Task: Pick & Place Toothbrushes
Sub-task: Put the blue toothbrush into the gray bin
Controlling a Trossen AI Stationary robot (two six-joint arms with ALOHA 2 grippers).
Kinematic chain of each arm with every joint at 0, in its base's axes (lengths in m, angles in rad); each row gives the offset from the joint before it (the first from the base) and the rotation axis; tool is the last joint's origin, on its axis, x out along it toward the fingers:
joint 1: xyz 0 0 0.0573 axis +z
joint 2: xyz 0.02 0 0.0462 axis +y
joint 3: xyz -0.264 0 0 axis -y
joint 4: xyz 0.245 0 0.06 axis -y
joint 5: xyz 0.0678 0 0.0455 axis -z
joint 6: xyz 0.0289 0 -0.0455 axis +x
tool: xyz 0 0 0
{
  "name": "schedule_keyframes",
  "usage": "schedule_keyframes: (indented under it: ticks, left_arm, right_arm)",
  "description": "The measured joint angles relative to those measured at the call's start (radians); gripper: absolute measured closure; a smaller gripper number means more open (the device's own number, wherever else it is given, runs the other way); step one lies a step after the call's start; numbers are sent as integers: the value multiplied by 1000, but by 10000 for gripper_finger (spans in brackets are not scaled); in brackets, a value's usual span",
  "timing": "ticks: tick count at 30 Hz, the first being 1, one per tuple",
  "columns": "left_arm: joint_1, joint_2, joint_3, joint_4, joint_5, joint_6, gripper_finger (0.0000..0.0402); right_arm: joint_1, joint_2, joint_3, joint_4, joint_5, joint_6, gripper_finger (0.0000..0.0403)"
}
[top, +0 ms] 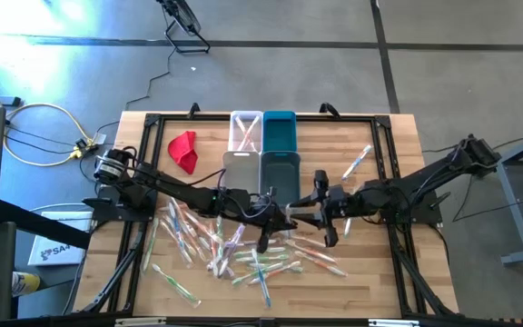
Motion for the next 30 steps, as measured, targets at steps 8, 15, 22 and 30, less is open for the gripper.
schedule_keyframes:
  ticks: [8, 15, 22, 30]
  left_arm:
    - [0, -35, 0, -66, 26, 3, 390]
    - [1, -194, 0, -324, -84, 63, 390]
    - [123, -348, 0, -657, -190, -28, 390]
    - [301, -380, 0, -839, -155, -151, 390]
  right_arm:
    - [1, -187, 0, -251, 9, 33, 197]
    - [1, -287, 0, -467, 6, 131, 200]
    - [1, -250, 0, -533, 3, 139, 203]
    - [0, -157, 0, -550, 4, 139, 203]
